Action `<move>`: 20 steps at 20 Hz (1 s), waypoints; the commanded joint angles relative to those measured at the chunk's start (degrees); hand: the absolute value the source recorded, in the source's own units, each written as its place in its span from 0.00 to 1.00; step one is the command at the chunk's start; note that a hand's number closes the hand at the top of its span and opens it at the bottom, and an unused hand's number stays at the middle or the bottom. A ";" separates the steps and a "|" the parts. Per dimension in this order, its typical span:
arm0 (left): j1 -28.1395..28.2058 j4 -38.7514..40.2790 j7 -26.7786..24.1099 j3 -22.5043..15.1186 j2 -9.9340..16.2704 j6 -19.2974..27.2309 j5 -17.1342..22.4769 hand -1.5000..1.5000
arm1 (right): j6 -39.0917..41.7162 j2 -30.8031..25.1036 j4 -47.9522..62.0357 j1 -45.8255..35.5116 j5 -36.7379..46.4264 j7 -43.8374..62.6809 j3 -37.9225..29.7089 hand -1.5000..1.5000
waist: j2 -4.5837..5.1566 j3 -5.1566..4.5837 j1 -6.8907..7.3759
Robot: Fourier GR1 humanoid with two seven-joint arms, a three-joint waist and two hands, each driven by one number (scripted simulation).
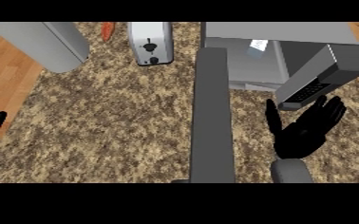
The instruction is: Pick up the milk, place it into the microwave and close the microwave
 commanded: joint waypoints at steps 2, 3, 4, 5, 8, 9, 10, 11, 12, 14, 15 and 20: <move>1.52 -0.88 -1.06 1.50 0.35 -1.51 1.73 0.00 | -3.44 0.03 1.49 0.14 2.78 3.29 -0.98 0.00 | -0.01 0.03 -0.74; 3.31 -0.61 -1.21 2.72 0.28 -2.00 2.88 0.00 | -3.44 0.03 1.52 -0.59 3.63 3.73 -1.60 0.00 | -0.11 -0.06 -0.45; 2.71 -2.07 -0.23 1.65 0.04 -1.09 1.83 0.00 | -3.45 0.03 0.75 0.38 3.95 4.28 -1.13 0.00 | -0.13 0.04 -1.11; 3.95 -2.98 0.56 2.28 0.06 -1.12 3.03 0.00 | -3.46 0.03 1.07 0.51 4.71 4.68 -2.16 0.00 | -0.18 0.02 -0.99; 5.39 -1.69 -1.52 3.60 0.82 -3.84 3.94 0.00 | -3.47 0.03 -0.28 1.26 5.82 6.44 -0.90 0.00 | -0.29 -0.06 -1.31; 6.37 -2.39 -1.63 3.75 -0.19 -3.35 4.51 0.00 | -3.48 0.03 0.07 2.64 6.77 6.13 -2.05 0.00 | -0.31 -0.01 -1.15; 4.24 -1.45 -0.77 4.15 0.96 -2.72 4.09 0.00 | -3.48 0.03 2.04 0.48 7.13 6.83 -2.72 0.00 | 0.12 0.03 -1.48; 3.89 -2.43 0.45 5.21 2.15 -2.72 5.51 0.00 | -3.49 0.03 1.38 0.80 7.68 7.46 -1.99 0.00 | -0.03 0.01 -1.72; 3.99 -0.65 -1.34 6.04 2.20 -3.87 5.65 0.00 | -3.49 0.03 2.35 -0.55 8.51 7.64 -2.56 0.00 | 0.06 -0.05 -1.49; 4.71 -3.02 -0.20 4.69 0.89 -2.69 5.21 0.00 | -3.50 0.03 2.16 1.63 8.99 8.94 -1.21 0.00 | -0.02 0.06 -1.70; 4.52 -1.64 -0.08 5.81 1.43 -2.97 6.43 0.00 | -3.50 0.03 3.29 0.25 9.58 9.18 -1.54 1.00 | 0.11 0.05 -1.56; 5.90 -1.55 -1.02 7.44 2.29 -5.37 7.69 0.00 | -3.51 0.03 6.78 -0.35 13.54 10.76 -0.34 1.00 | 0.02 -0.09 -1.48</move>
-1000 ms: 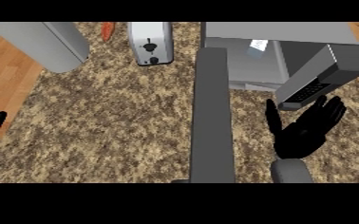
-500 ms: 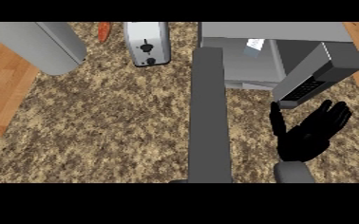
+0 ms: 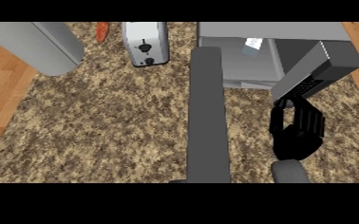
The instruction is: Pick up the milk, place it into the microwave and close the microwave
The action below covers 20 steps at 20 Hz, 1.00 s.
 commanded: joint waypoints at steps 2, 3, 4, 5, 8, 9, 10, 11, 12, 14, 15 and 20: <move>1.71 -0.26 -0.52 0.99 -0.17 -1.31 0.91 0.00 | -1.80 0.01 5.07 -2.79 6.67 -0.60 -4.15 1.00 | 0.16 -0.09 0.44; 0.67 1.39 -0.56 0.79 -0.31 -0.95 0.31 0.00 | -1.81 0.01 1.84 -0.89 7.71 -0.16 -3.07 1.00 | 0.01 -0.10 -0.75; 2.62 0.07 -2.01 1.10 -1.25 -1.97 0.49 0.00 | -1.81 0.01 3.65 -3.30 8.64 -0.28 -4.64 1.00 | 0.00 -0.09 0.23; 1.29 1.05 -1.02 2.12 0.58 -2.34 1.83 0.00 | -1.82 0.01 3.56 -3.76 8.64 0.47 -1.97 1.00 | 0.06 -0.05 0.27; -0.42 1.05 -0.79 1.62 1.44 -2.55 1.71 0.00 | -1.82 0.01 11.59 -2.99 -4.35 6.23 17.26 1.00 | 0.76 0.26 2.99; 0.00 0.81 -1.29 -0.21 0.23 -3.25 1.73 0.00 | -1.81 0.01 12.16 -2.59 -7.47 8.27 21.18 1.00 | 1.02 0.40 4.90; -0.94 0.72 -0.93 -1.13 0.44 -3.29 1.56 0.00 | -1.81 0.01 11.85 -1.59 -9.15 9.16 24.17 1.00 | 1.67 0.78 5.81; -1.00 0.03 -0.69 -1.52 0.46 -3.45 2.02 0.00 | -1.80 0.01 11.52 -1.67 -10.62 9.97 26.38 1.00 | 2.03 1.16 7.69; -0.92 0.65 -1.05 -1.42 0.83 -4.22 2.05 0.00 | -1.80 0.01 10.51 -1.23 -12.36 10.81 29.33 1.00 | 1.78 1.00 7.91; -1.40 0.44 -1.06 -1.98 0.62 -4.28 2.30 0.00 | -1.80 0.01 9.02 -1.10 -15.36 11.98 35.90 1.00 | 1.73 0.95 8.76; -1.94 1.10 -0.81 -2.61 0.42 -4.11 2.19 0.00 | -1.80 0.01 7.44 -1.89 -17.19 12.83 39.17 1.00 | 1.87 0.83 8.43; -2.24 1.29 -0.38 -2.86 0.95 -4.58 2.59 0.00 | -1.75 -0.20 2.58 -2.85 -22.33 14.03 48.54 1.00 | 1.72 0.75 8.92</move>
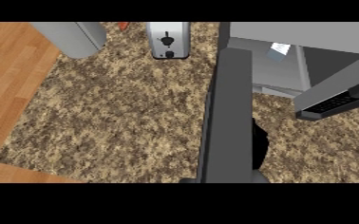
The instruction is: Pick up the milk, place it into the microwave and close the microwave
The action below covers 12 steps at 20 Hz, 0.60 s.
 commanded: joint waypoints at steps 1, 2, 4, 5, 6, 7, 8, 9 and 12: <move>-0.51 -0.32 0.18 -0.88 0.06 -0.50 0.42 0.00 | -2.95 4.09 -5.96 -0.35 -5.40 1.71 13.36 1.00 | -0.57 0.64 2.05; -0.36 0.29 0.08 -0.77 -0.09 -0.46 0.34 0.00 | -2.94 4.55 -7.56 -0.85 -6.57 2.16 14.86 1.00 | -0.66 0.55 2.20; -0.84 0.31 0.14 -0.36 0.20 -0.25 0.49 0.00 | -2.92 2.75 -9.00 -0.79 -8.60 2.53 17.76 1.00 | -0.71 0.52 1.48; -1.03 0.89 0.22 -0.08 0.61 -0.39 0.39 0.00 | -2.92 1.60 -9.81 -1.40 -9.45 2.47 19.41 1.00 | -0.64 0.39 1.25; -0.78 1.20 0.22 0.16 0.39 -0.08 0.21 0.00 | -2.91 0.35 -11.16 -2.03 -10.70 2.84 20.42 1.00 | -0.81 0.29 0.98; -0.97 1.35 0.33 0.13 0.57 -0.08 -0.05 0.00 | -2.91 -0.46 -12.41 -2.04 -11.86 3.14 21.89 1.00 | -0.82 0.26 0.49; -0.83 1.37 0.09 0.20 0.48 -0.25 0.05 0.00 | -2.90 -1.14 -13.32 -2.65 -12.99 3.39 23.13 1.00 | -0.92 0.22 0.53; -1.25 1.69 -0.02 0.27 0.37 0.02 -0.09 0.00 | -2.89 -1.94 -14.04 -3.89 -14.53 4.05 23.54 1.00 | -0.69 0.23 0.38; -1.23 2.04 0.49 0.19 0.16 0.66 -0.53 0.00 | -2.87 -5.72 -16.85 -6.90 -18.26 4.92 25.78 1.00 | -0.73 0.15 -0.45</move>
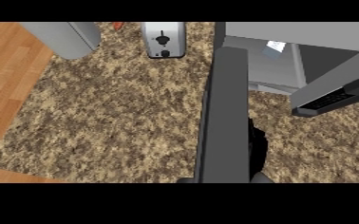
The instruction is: Pick up the milk, place it into the microwave and close the microwave
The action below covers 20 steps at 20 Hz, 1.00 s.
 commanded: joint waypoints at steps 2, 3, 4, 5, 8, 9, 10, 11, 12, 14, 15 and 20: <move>-0.19 1.04 -0.02 0.65 0.35 -0.06 0.01 0.00 | -4.56 2.47 -12.75 -5.00 -6.69 1.35 10.41 1.00 | -1.59 0.49 0.98; 0.04 0.12 0.39 0.83 0.22 0.49 0.26 0.00 | -4.55 1.14 -13.11 -4.98 -8.17 1.78 11.35 1.00 | -1.65 0.58 0.94; -0.22 0.59 0.24 1.00 0.62 0.10 0.20 0.00 | -4.55 -0.39 -14.10 -6.07 -9.71 2.24 12.04 1.00 | -1.63 0.46 0.64; -0.27 0.40 0.63 1.17 0.31 1.02 0.03 0.00 | -4.54 -1.11 -14.66 -7.18 -10.64 2.15 13.01 1.00 | -1.63 0.49 0.34; -0.74 1.45 -0.34 1.41 -0.01 0.82 -0.23 0.00 | -4.53 -4.62 -15.17 -11.39 -14.83 3.00 14.49 1.00 | -1.39 0.33 0.02; -0.86 1.56 0.08 1.63 0.64 0.55 0.02 0.00 | -4.53 -6.97 -15.77 -12.35 -16.48 3.29 15.58 1.00 | -1.36 0.29 -0.20; -1.18 1.31 0.36 1.88 0.98 0.83 -0.17 0.00 | -4.53 -9.08 -14.55 -14.96 -18.43 3.86 15.72 1.00 | -1.15 0.28 0.19; -1.16 1.41 0.72 1.87 1.03 0.79 0.53 0.00 | -4.54 -9.92 -14.96 -16.18 -20.46 4.63 16.64 1.00 | -1.02 0.25 0.60; -1.03 1.57 -0.31 1.75 0.67 0.44 -0.57 0.00 | -4.54 -12.25 -16.10 -17.24 -22.01 4.73 17.96 1.00 | -1.16 0.16 0.27; -0.44 1.86 -0.45 2.21 0.86 -0.06 -0.36 0.00 | -4.50 -13.06 -14.61 -20.09 -25.42 5.48 19.69 1.00 | -1.00 0.17 0.84; -0.47 2.12 -0.41 2.25 0.89 -0.08 -0.37 0.00 | -4.25 -14.92 -14.82 -21.98 -27.12 5.86 19.85 1.00 | -0.94 0.15 0.82; -1.31 3.06 -0.96 3.83 2.09 -0.92 0.81 0.00 | -4.54 -18.58 -10.73 -27.84 -34.26 6.82 22.13 1.00 | -0.42 0.24 1.39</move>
